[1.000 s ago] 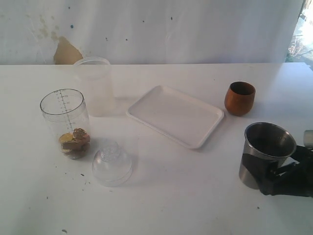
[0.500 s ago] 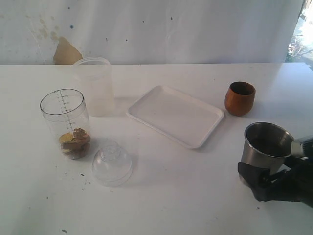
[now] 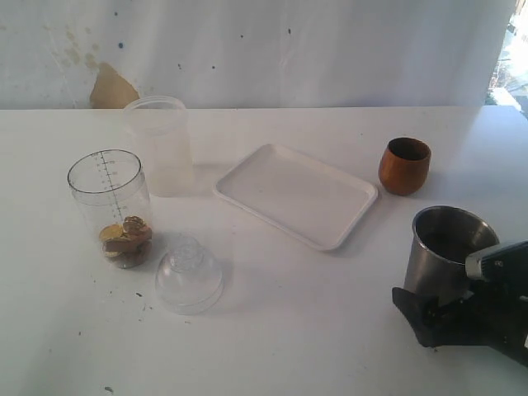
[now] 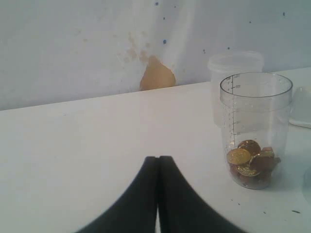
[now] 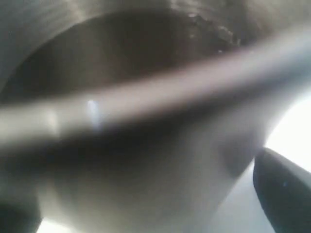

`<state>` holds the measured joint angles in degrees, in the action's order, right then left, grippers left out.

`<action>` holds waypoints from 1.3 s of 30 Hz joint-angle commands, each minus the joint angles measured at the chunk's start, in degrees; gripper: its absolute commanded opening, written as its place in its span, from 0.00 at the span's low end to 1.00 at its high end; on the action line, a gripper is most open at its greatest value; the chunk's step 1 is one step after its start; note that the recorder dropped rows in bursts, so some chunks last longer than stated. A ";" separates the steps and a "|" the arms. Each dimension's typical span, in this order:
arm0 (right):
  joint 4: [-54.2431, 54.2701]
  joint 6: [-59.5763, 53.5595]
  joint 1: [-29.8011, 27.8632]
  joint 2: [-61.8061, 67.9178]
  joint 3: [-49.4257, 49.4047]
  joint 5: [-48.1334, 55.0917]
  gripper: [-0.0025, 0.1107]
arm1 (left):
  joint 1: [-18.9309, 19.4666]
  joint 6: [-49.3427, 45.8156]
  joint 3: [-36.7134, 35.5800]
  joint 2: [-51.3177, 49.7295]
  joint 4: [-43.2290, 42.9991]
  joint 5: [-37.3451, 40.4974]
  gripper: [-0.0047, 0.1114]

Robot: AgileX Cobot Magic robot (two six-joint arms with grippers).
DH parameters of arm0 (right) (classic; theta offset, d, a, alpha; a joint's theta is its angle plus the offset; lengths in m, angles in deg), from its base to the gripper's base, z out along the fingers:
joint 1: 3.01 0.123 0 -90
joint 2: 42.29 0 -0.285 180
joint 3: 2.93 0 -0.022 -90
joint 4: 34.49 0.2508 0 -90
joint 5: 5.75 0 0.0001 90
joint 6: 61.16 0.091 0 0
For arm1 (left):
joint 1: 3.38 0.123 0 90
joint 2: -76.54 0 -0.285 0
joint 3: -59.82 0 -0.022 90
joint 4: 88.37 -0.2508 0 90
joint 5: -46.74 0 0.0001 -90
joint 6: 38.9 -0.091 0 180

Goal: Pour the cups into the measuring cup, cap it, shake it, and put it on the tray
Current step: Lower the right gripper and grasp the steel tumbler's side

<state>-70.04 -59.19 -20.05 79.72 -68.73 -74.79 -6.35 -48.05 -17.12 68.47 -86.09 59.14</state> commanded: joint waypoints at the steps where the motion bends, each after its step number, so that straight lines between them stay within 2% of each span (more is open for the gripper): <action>1: -0.16 -0.75 -0.02 0.20 0.51 -0.92 0.93 | 0.01 0.10 -0.27 0.29 0.00 -0.76 0.04; 14: -1.05 -0.25 -0.02 -7.01 0.50 -0.92 0.93 | 0.01 0.10 -0.27 0.29 0.00 -0.76 0.04; 39: -0.63 1.28 -0.02 -7.33 0.53 -0.92 0.93 | 0.01 0.10 -0.27 0.29 0.00 -0.76 0.04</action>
<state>-70.73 -58.21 -20.05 72.98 -68.36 -74.87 -6.35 -48.05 -17.12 68.47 -86.09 59.14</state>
